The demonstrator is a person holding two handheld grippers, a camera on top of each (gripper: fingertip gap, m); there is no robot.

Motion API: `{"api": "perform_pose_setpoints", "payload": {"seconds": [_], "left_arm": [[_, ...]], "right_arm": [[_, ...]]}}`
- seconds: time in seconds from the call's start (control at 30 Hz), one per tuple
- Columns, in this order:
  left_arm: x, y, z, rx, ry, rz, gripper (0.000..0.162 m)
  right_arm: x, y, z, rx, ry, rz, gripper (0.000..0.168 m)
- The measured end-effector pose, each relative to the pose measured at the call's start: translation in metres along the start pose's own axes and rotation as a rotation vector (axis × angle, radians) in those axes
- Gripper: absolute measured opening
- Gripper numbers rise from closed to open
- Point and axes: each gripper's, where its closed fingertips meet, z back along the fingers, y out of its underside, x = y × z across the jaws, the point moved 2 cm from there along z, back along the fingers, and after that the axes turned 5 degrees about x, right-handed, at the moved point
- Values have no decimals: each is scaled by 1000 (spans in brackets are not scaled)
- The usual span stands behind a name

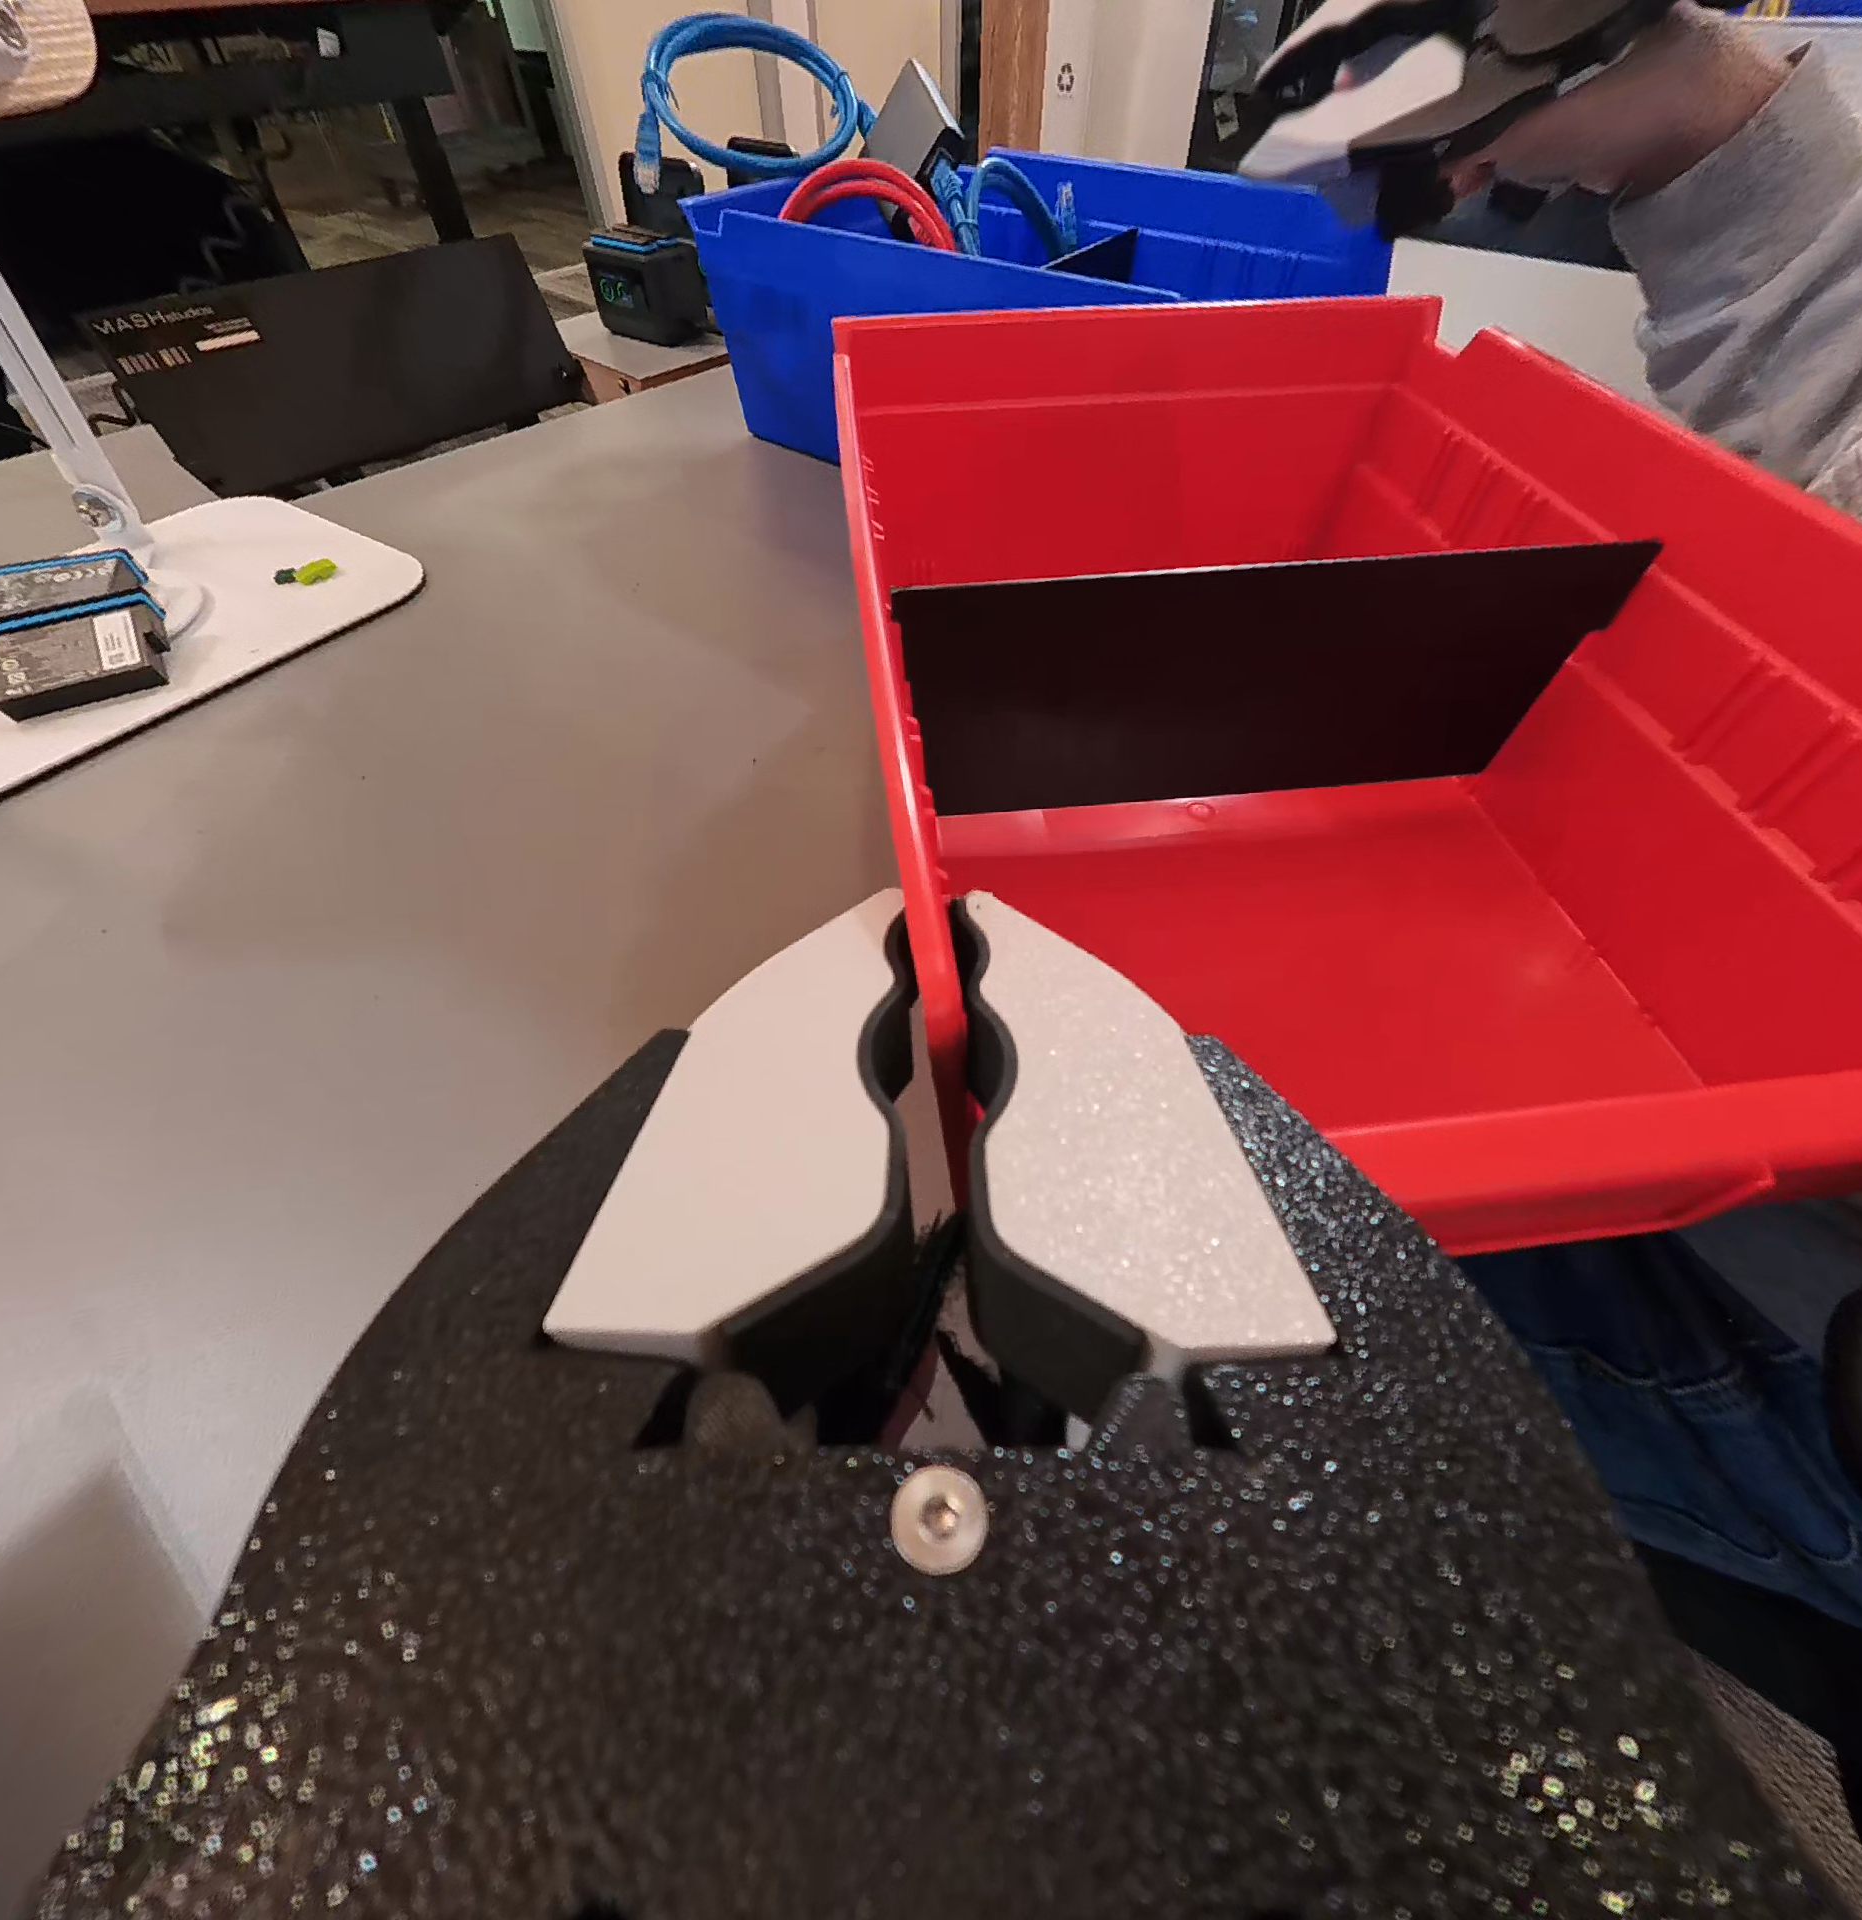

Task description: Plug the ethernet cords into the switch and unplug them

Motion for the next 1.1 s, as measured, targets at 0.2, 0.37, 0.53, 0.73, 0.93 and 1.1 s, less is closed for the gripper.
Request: {"api": "perform_pose_setpoints", "payload": {"seconds": [0.2,0.37,0.53,0.73,0.93,1.1], "left_arm": [[-6,-3,3,-1,-55,-54,4],[-18,-18,11,-54,-108,-133,4],[-38,-49,19,-44,-172,-292,4],[-54,-71,27,-33,-212,-402,4],[-59,-89,36,-72,-191,-391,3],[-57,-135,34,-53,-213,-460,3]], "right_arm": [[25,-42,27,-223,-138,-38,23],[83,-95,68,-458,-678,-295,21],[131,-120,68,-324,-883,-162,44],[162,-123,54,-134,-859,-12,35],[151,-129,55,-105,-897,-122,4],[121,-139,58,-117,-866,-140,3]]}}
